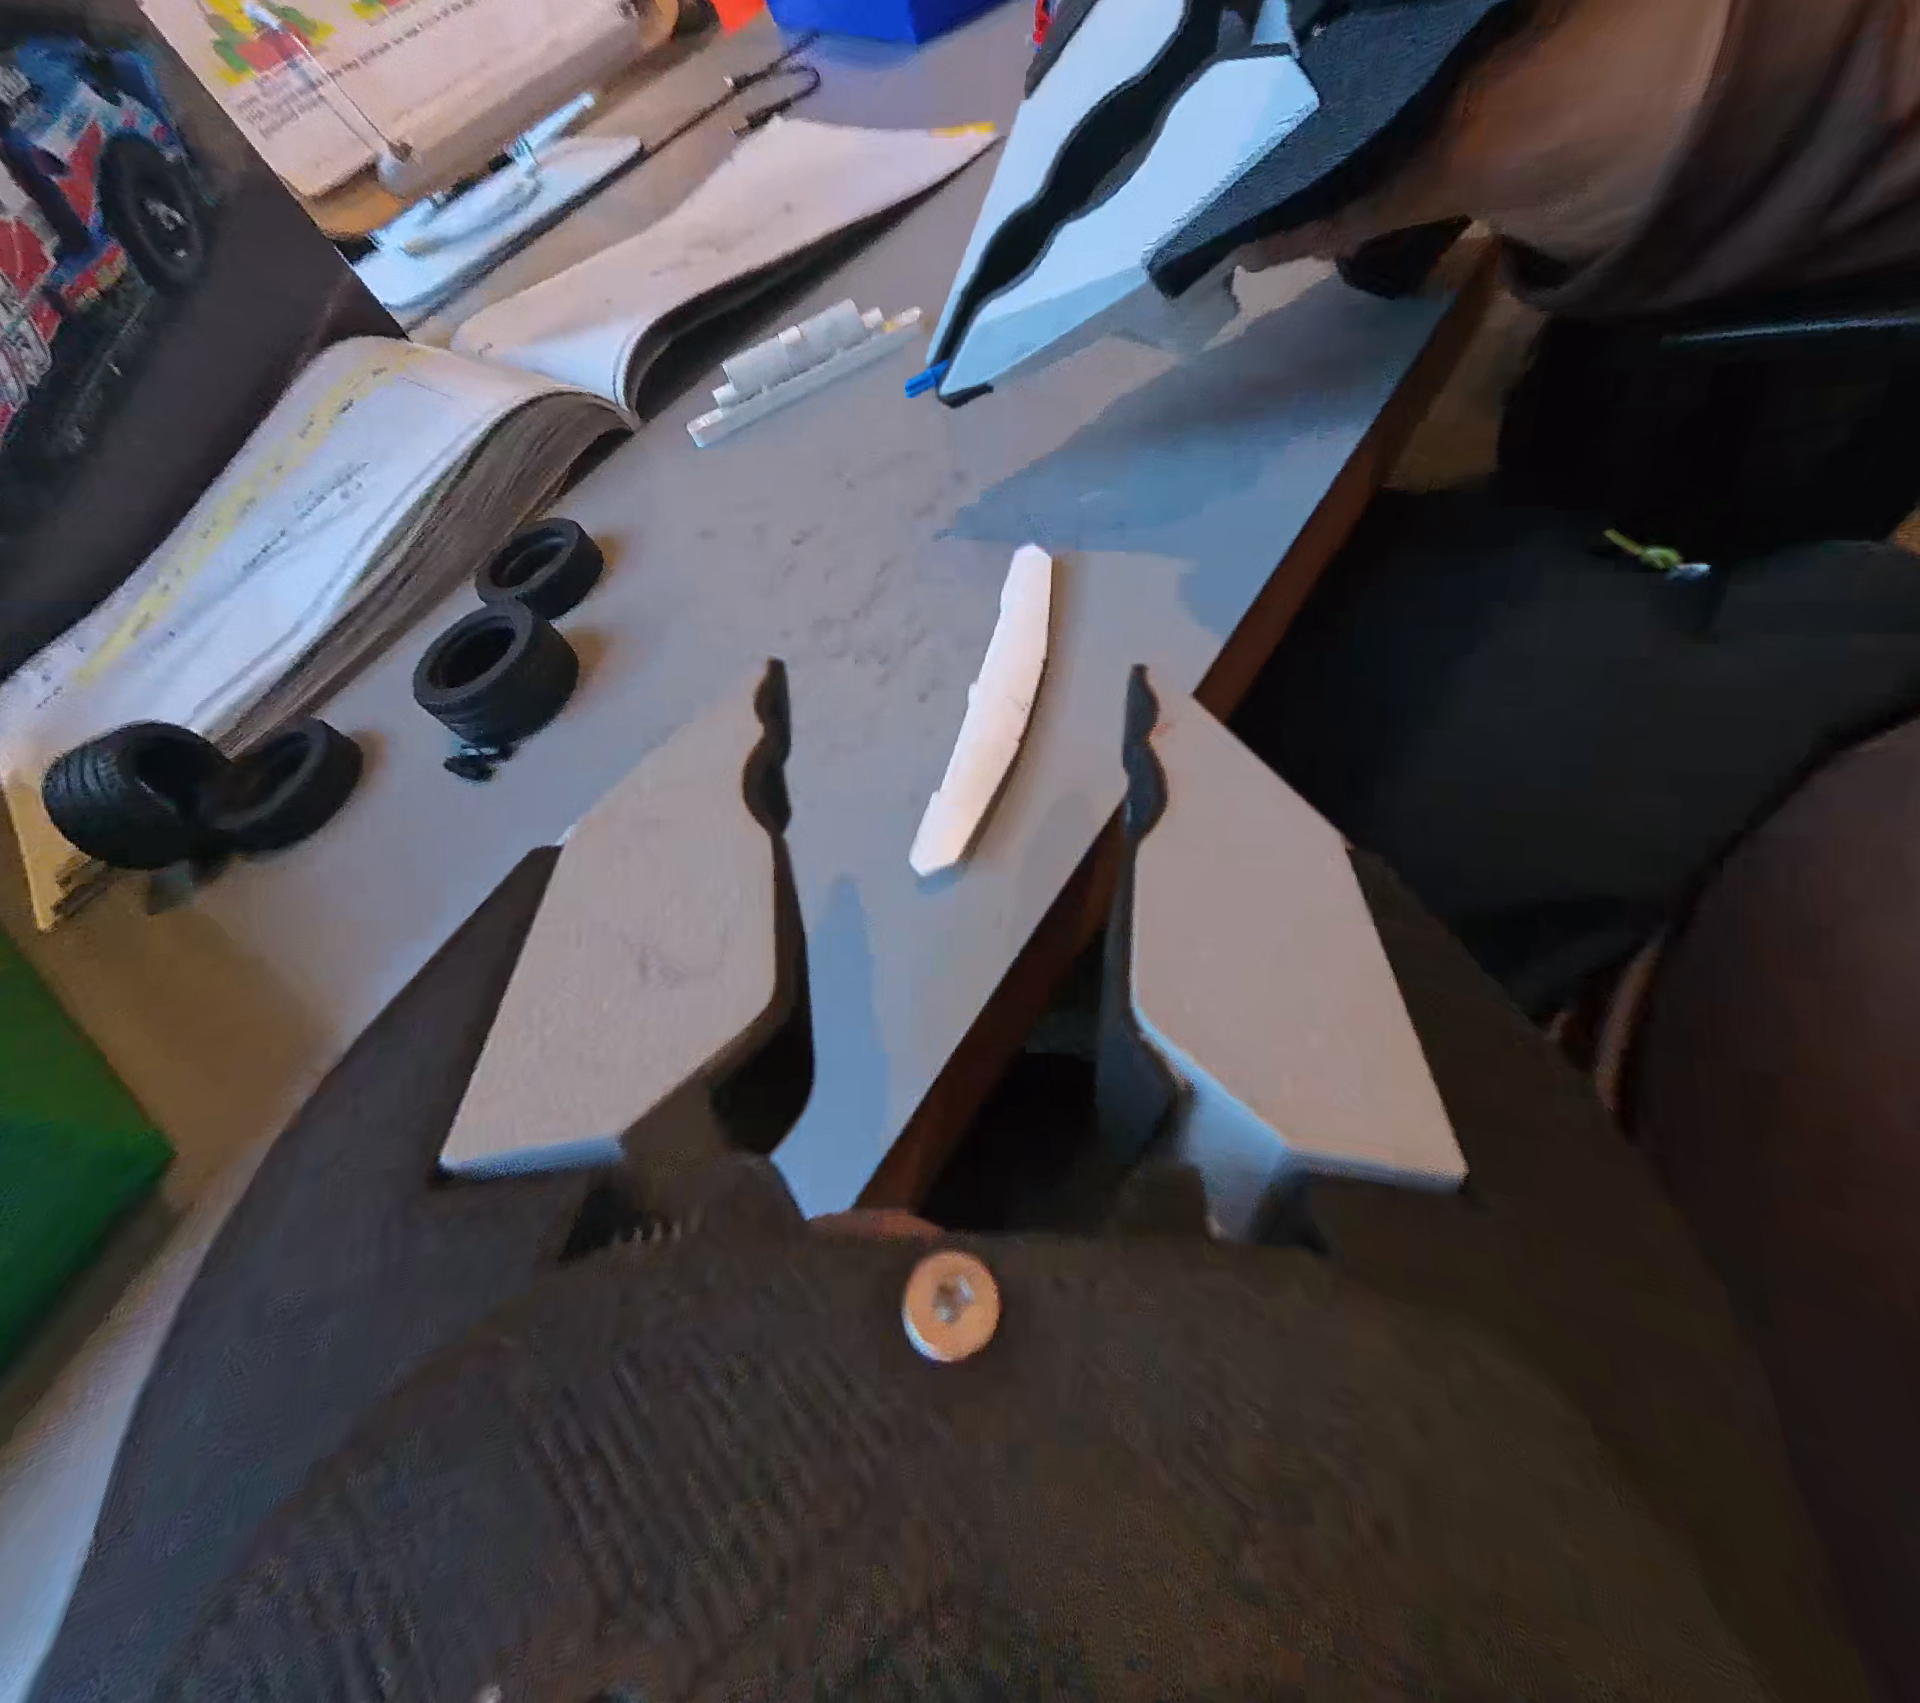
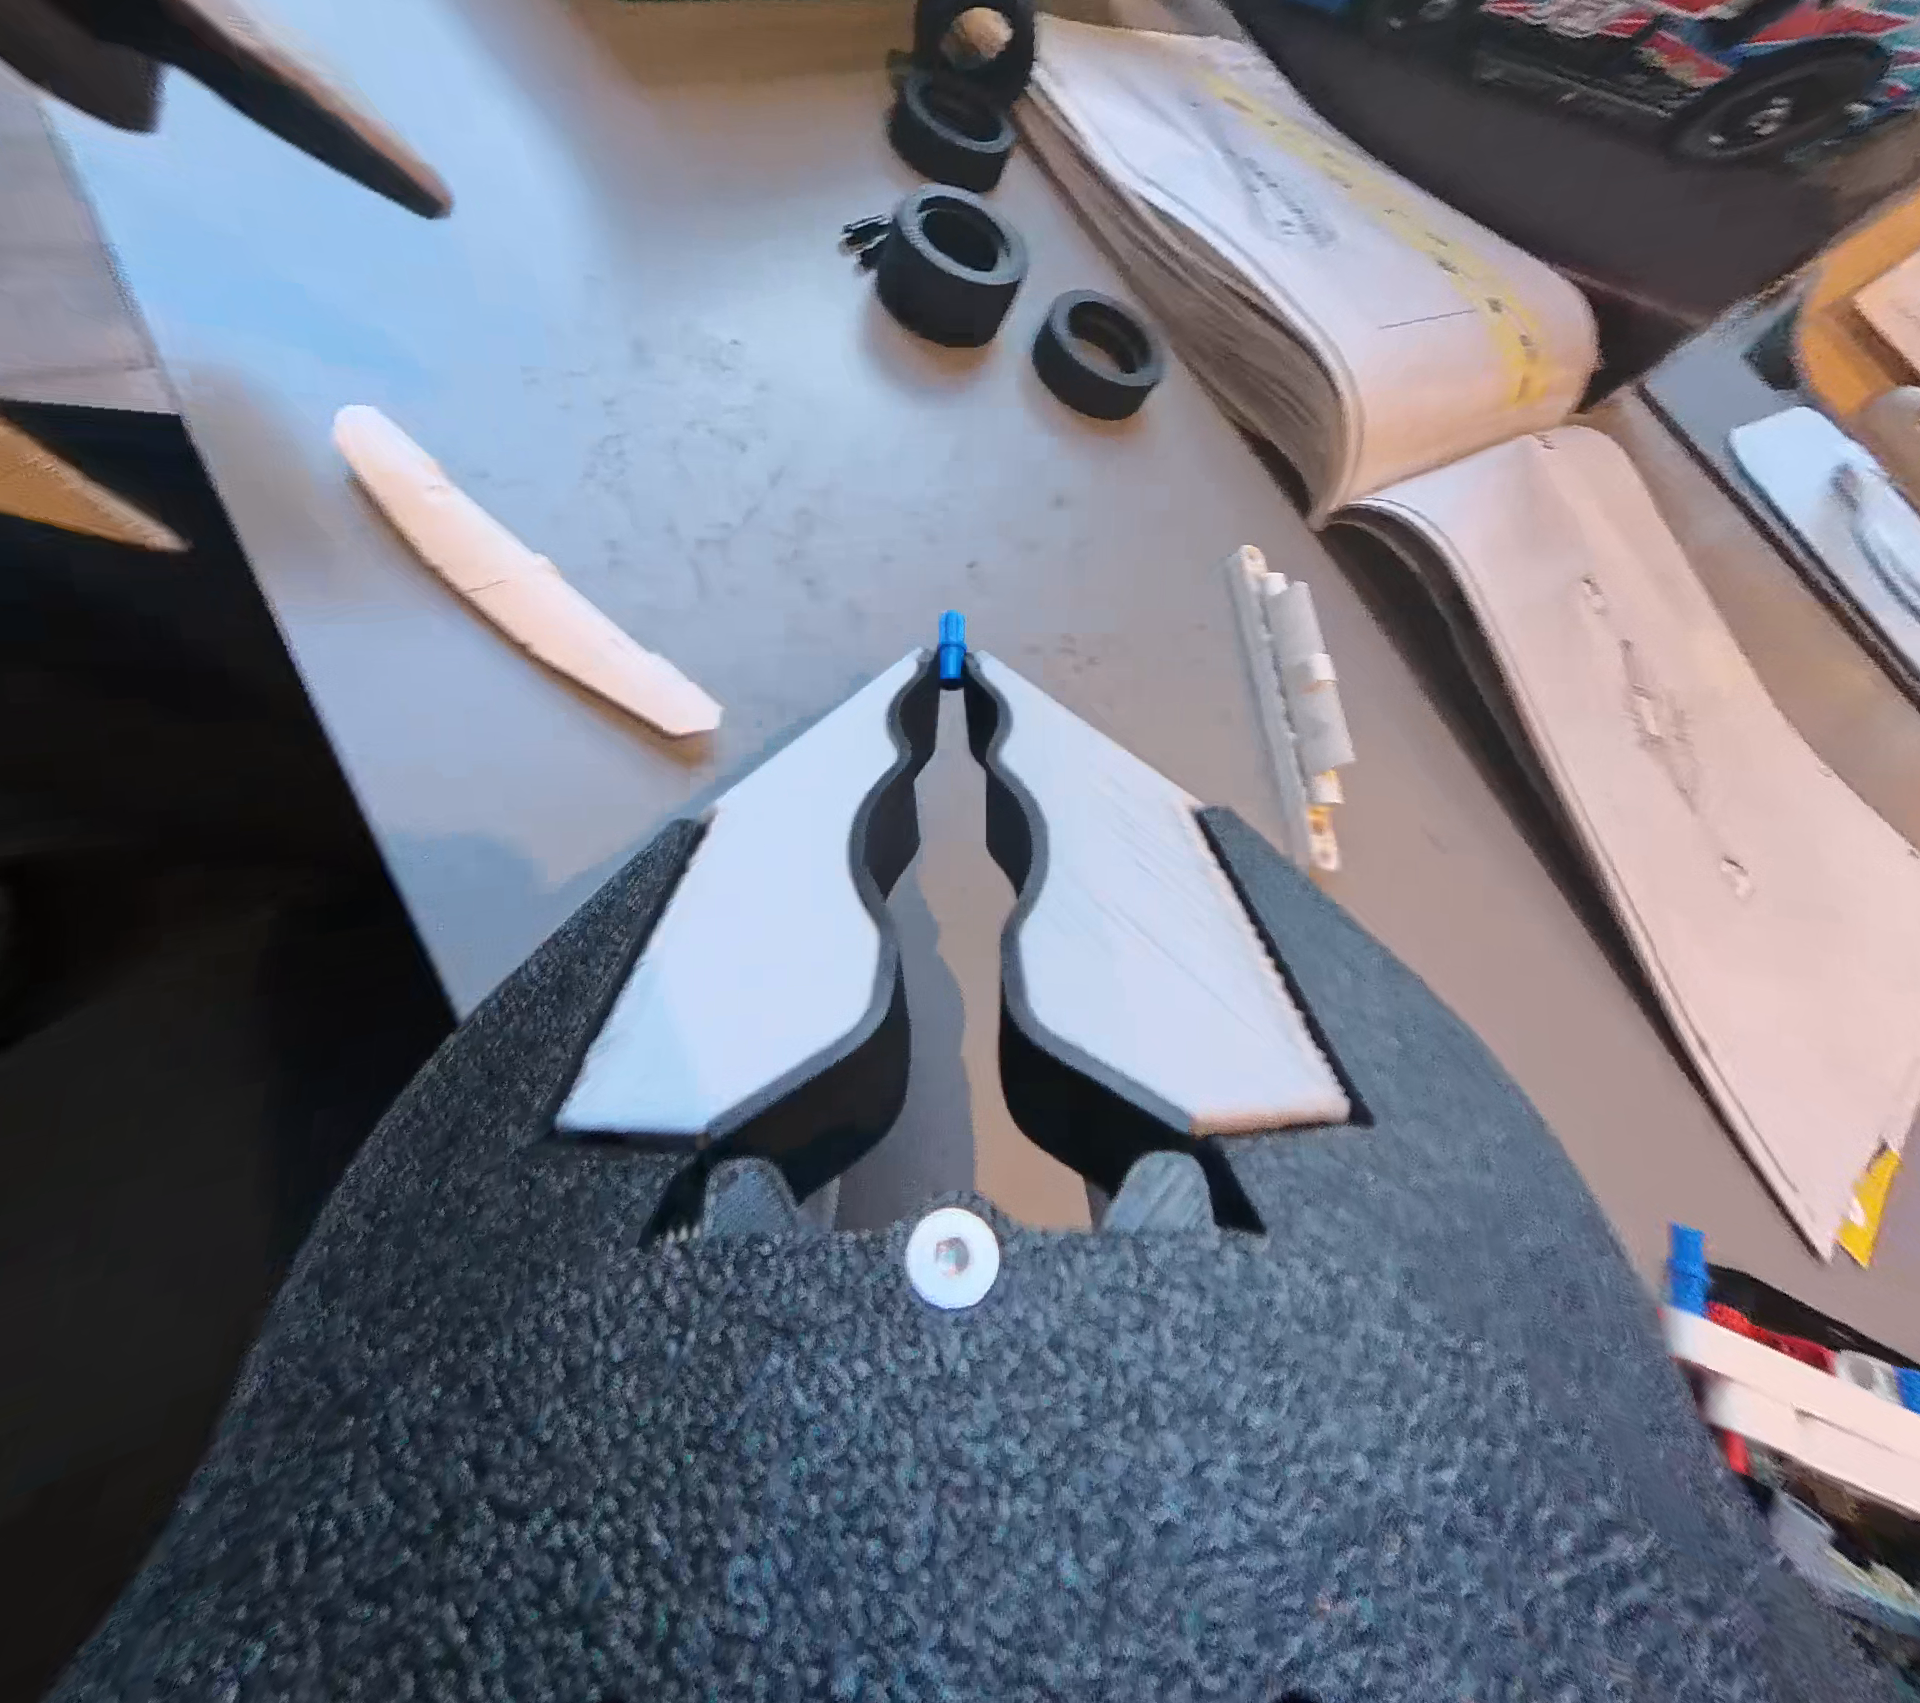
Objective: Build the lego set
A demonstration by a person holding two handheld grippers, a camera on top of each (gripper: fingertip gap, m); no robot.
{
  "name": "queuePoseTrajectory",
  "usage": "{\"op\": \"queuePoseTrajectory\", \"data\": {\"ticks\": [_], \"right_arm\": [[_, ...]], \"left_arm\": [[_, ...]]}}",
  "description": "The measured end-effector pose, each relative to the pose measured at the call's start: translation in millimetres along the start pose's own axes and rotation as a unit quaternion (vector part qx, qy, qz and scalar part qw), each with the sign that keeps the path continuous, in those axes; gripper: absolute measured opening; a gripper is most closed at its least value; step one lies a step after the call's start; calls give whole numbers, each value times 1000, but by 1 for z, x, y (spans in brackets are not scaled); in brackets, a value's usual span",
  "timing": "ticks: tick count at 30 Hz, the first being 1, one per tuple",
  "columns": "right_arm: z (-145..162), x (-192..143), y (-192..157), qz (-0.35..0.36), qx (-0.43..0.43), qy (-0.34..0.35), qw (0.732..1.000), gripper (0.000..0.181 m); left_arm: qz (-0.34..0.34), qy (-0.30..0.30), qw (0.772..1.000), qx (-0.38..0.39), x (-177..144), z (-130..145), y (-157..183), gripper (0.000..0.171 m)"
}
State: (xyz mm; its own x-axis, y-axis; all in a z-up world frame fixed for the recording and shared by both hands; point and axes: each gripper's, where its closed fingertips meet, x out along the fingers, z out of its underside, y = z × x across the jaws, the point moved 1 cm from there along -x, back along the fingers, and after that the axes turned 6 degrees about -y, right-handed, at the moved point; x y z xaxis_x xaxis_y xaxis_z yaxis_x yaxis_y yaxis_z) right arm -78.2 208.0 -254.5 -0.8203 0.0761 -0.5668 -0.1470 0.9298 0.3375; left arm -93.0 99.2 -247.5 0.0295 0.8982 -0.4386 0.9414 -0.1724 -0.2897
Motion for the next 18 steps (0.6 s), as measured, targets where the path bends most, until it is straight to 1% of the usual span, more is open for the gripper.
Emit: {"op": "queuePoseTrajectory", "data": {"ticks": [2,3,5,6,8,10,11,12,14,15,17,18], "right_arm": [[2,1,11,20,5,-1,1000,4],[2,3,18,34,3,-2,999,4],[-6,7,30,60,-4,11,998,4],[-12,12,33,63,-7,20,998,4],[-27,23,32,53,-14,38,998,4],[-37,34,27,50,-34,46,997,4],[-39,37,25,52,-48,45,997,4],[-40,38,21,52,-58,45,996,4],[-41,38,14,42,-65,41,996,4],[-41,36,11,35,-63,38,997,4],[-38,36,10,24,-57,27,998,4],[-38,35,11,22,-55,27,998,4]], "left_arm": [[-23,19,999,24,-1,-7,2,62],[-26,32,999,23,-3,-10,5,58],[-12,56,998,2,-8,-11,18,55],[0,60,998,-6,-10,-9,26,55],[7,48,999,6,-14,-2,37,55],[-12,23,998,52,-18,5,37,55],[-22,20,998,62,-21,6,34,55],[-20,24,998,58,-23,6,33,54],[-15,20,999,26,-26,8,28,52],[-13,16,1000,9,-26,9,25,55],[-23,-8,1000,-14,-28,13,14,55],[-31,-24,999,-21,-29,14,9,58]]}}
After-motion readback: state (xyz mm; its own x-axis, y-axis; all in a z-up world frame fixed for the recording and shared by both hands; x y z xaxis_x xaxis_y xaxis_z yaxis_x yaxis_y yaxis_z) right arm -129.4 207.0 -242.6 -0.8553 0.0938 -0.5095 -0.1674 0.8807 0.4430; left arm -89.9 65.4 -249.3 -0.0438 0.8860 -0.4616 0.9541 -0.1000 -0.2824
